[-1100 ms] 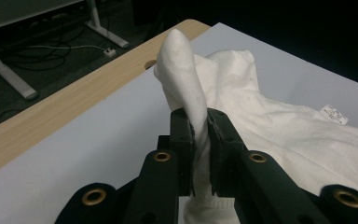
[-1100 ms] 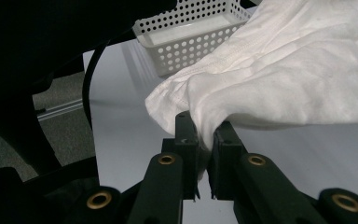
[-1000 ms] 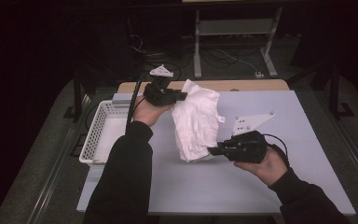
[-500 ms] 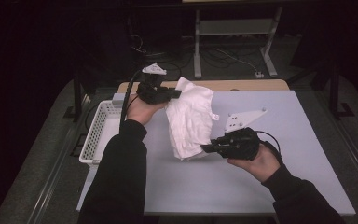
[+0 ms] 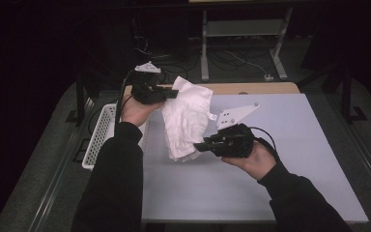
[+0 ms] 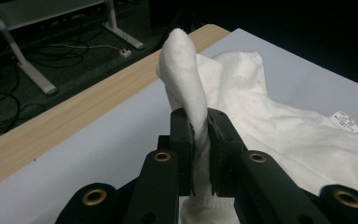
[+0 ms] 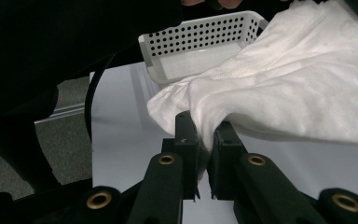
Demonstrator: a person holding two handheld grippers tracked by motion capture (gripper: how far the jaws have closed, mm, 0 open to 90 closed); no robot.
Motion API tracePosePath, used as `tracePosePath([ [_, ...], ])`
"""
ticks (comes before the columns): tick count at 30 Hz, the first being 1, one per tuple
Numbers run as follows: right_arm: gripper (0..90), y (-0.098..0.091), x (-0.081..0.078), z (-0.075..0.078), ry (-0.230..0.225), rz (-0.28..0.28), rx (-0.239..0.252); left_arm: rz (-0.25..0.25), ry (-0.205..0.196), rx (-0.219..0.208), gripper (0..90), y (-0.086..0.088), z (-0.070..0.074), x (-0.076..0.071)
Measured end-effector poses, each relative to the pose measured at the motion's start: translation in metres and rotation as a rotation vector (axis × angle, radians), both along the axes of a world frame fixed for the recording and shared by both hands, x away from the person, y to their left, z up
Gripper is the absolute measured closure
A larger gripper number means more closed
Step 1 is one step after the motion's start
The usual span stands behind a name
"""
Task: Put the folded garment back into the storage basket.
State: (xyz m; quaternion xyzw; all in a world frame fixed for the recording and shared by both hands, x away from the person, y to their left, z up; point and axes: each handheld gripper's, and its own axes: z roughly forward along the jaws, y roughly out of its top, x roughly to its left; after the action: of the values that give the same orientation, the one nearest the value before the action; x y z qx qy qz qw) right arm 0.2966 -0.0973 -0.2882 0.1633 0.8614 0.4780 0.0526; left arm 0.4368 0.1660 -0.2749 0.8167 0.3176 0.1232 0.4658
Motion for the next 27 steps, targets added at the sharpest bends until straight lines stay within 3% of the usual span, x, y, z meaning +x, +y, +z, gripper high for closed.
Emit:
tracePosePath([
  [16,82.2,0.032,0.010,0.011,-0.031,0.037,0.008,0.057,-0.013,-0.037,80.8,0.037,0.008,-0.001],
  [27,82.2,0.052,0.017,0.015,-0.024,0.048,0.022,0.085,-0.028,-0.033,80.8,0.060,0.011,0.001],
])
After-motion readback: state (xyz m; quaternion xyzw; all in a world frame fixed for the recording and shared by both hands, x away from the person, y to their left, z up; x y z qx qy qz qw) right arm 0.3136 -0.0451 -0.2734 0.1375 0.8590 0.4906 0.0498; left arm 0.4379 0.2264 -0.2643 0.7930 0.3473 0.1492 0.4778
